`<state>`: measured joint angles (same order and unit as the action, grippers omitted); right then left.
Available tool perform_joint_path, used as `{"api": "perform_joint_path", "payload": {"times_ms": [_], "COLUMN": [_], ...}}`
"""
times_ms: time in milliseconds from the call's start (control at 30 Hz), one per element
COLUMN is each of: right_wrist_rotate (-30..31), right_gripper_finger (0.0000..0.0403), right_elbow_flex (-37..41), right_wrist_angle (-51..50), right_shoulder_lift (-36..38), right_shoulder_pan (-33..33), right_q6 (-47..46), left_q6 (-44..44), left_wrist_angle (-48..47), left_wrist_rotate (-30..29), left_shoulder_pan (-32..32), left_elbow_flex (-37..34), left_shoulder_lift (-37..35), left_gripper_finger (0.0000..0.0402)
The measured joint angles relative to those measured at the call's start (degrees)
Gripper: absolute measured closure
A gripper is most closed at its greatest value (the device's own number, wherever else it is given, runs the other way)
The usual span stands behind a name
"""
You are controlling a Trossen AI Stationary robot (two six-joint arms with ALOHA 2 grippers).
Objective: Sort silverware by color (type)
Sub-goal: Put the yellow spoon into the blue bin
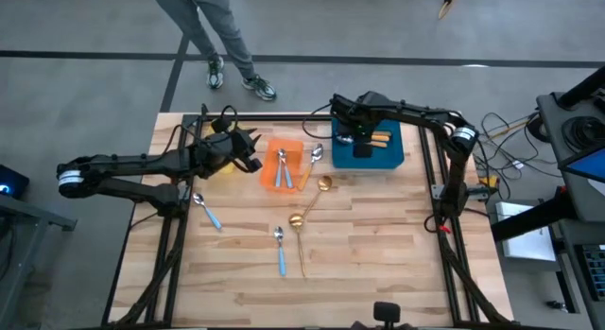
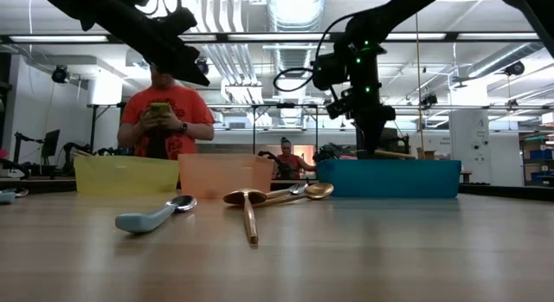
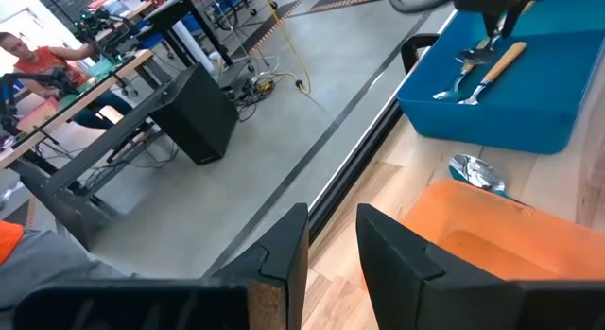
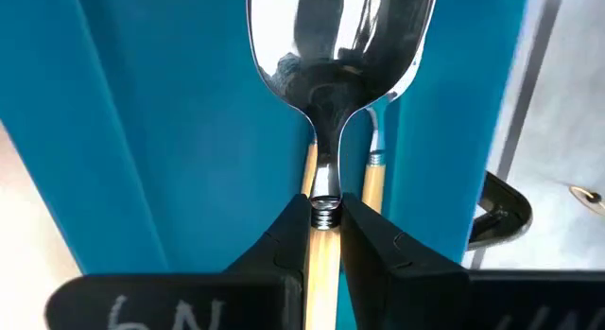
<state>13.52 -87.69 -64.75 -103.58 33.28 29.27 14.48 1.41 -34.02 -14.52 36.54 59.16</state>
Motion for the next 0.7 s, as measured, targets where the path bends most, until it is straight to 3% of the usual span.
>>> {"api": "perform_joint_path", "payload": {"times_ms": [700], "right_wrist_rotate": [-3.48], "right_gripper_finger": [0.0374], "right_elbow_flex": [-0.06], "right_wrist_angle": [-2.36], "right_shoulder_lift": [-5.87], "right_shoulder_pan": [0.0], "right_q6": [1.41], "left_q6": [0.02], "left_wrist_angle": [-0.35], "left_wrist_rotate": [0.02], "left_shoulder_pan": [0.0], "left_elbow_flex": [-0.33], "left_shoulder_lift": [0.0], "left_gripper_finger": [0.0326]}}
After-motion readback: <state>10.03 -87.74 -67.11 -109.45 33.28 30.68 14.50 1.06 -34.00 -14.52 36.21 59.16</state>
